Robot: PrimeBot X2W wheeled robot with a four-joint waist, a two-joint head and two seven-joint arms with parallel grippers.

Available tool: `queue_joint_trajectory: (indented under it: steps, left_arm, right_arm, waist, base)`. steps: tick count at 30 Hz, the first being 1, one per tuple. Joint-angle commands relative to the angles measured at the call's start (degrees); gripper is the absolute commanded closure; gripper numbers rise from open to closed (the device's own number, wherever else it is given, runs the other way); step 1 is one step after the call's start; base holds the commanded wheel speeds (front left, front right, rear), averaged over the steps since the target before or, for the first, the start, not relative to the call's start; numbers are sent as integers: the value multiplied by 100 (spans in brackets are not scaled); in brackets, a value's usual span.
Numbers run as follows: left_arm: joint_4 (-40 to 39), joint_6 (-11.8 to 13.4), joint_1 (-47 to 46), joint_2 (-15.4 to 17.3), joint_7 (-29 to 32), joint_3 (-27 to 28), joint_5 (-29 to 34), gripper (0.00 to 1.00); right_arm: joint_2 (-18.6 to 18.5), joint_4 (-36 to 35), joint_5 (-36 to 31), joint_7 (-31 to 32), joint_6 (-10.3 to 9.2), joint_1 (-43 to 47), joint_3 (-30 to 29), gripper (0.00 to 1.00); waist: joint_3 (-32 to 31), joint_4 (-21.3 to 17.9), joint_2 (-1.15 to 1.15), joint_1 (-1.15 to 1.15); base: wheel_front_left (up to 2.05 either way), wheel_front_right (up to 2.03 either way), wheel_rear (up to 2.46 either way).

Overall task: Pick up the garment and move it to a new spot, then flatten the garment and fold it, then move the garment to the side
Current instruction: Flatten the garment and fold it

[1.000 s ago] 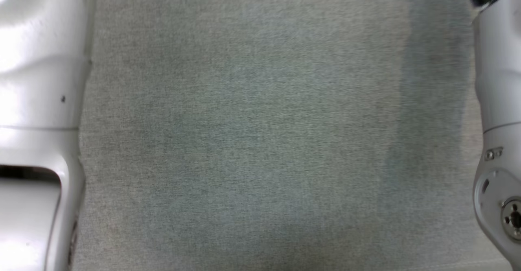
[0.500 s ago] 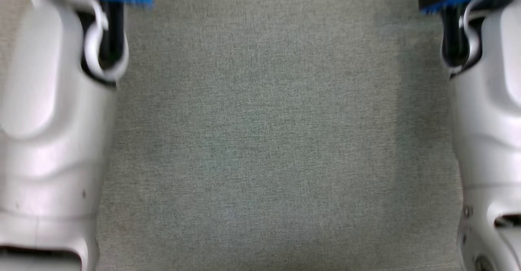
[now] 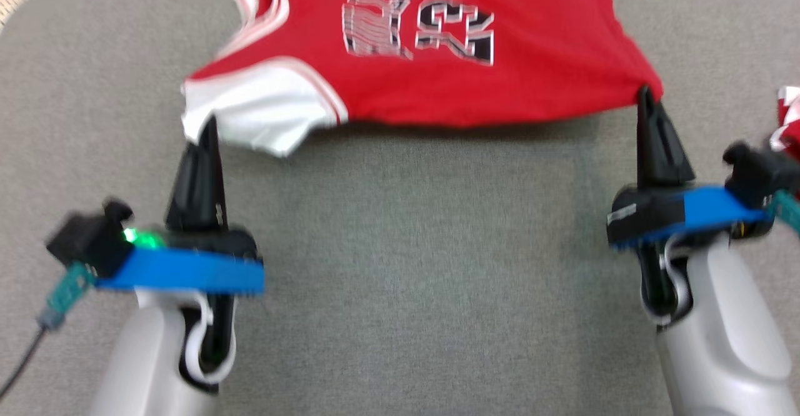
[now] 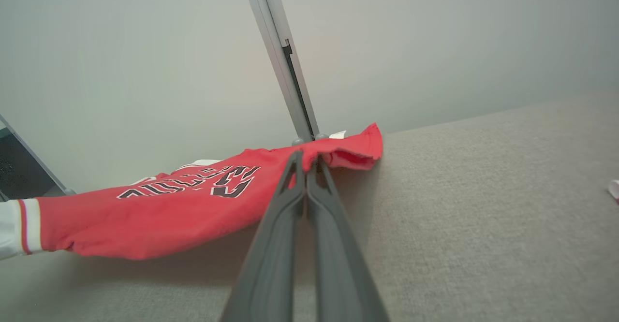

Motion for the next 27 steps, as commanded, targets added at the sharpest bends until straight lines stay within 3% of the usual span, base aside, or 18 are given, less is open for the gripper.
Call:
queue_joint_trajectory:
  steps: [1,13,20,27]
  left_arm:
    - [-141,-42,379,-3,-26,-11,15,100]
    - [-1012,351,2639,-49,233,-291,39,100]
    - [-1554,583,3491,74,440,-292,-23,100]
    - [-1623,695,3819,100,556,-356,-47,100]
  right_arm:
    - [17,-143,79,-30,3,409,-14,100]
    - [82,-1106,458,-30,3,2836,-187,100]
    - [83,-1530,784,118,3,3748,-230,100]
    - [84,-1420,850,222,3,3973,-160,100]
  waist:
    - [-404,-158,2,2]
    - [-1553,11,2,2]
    - [-1627,29,2,2]
    - [-1536,47,2,2]
  base:
    - [0,0,0]
    - [0,0,0]
    - [0,0,0]
    - [0,0,0]
